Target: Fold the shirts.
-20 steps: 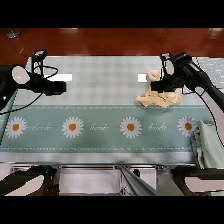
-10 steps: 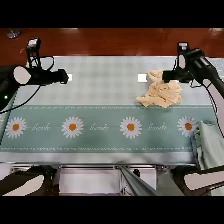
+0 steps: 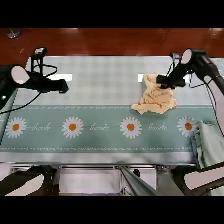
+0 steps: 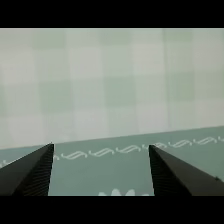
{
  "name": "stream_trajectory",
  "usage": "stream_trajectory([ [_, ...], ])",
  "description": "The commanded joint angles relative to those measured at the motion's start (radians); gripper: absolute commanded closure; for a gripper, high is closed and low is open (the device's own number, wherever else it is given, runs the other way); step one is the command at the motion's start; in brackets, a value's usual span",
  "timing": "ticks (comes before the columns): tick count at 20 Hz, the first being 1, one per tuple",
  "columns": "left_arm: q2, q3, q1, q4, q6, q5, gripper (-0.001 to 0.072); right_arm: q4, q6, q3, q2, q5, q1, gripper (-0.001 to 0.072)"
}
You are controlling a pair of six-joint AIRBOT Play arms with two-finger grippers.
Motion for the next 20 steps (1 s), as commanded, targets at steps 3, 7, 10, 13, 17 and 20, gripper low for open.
stream_trajectory([
  [3, 0.259, -0.038, 0.008, -0.116, 0.066, -0.161, 0.0003, 0.051, -0.048, 0.241, 0.255, -0.007, 0.008, 0.0674],
  [7, 0.541, -0.179, 0.008, -0.158, 0.061, -0.159, 0.0003, 0.049, -0.097, 0.296, 0.489, -0.069, 0.071, 0.0675],
  [10, 0.668, -0.283, 0.008, -0.184, 0.035, -0.161, 0.0004, 0.049, -0.107, 0.296, 0.624, -0.16, 0.133, 0.0675],
  [13, 0.69, -0.337, 0.008, -0.255, 0.035, -0.159, 0.0003, 0.121, -0.113, 0.326, 0.689, -0.21, 0.188, 0.0675],
  [17, 0.665, -0.362, 0.008, -0.27, 0.035, -0.151, 0.0004, 0.161, -0.152, 0.391, 0.689, -0.189, 0.309, 0.0675],
  [20, 0.658, -0.362, 0.009, -0.269, 0.035, -0.141, 0.0004, 0.189, -0.159, 0.378, 0.637, -0.065, 0.418, 0.0674],
])
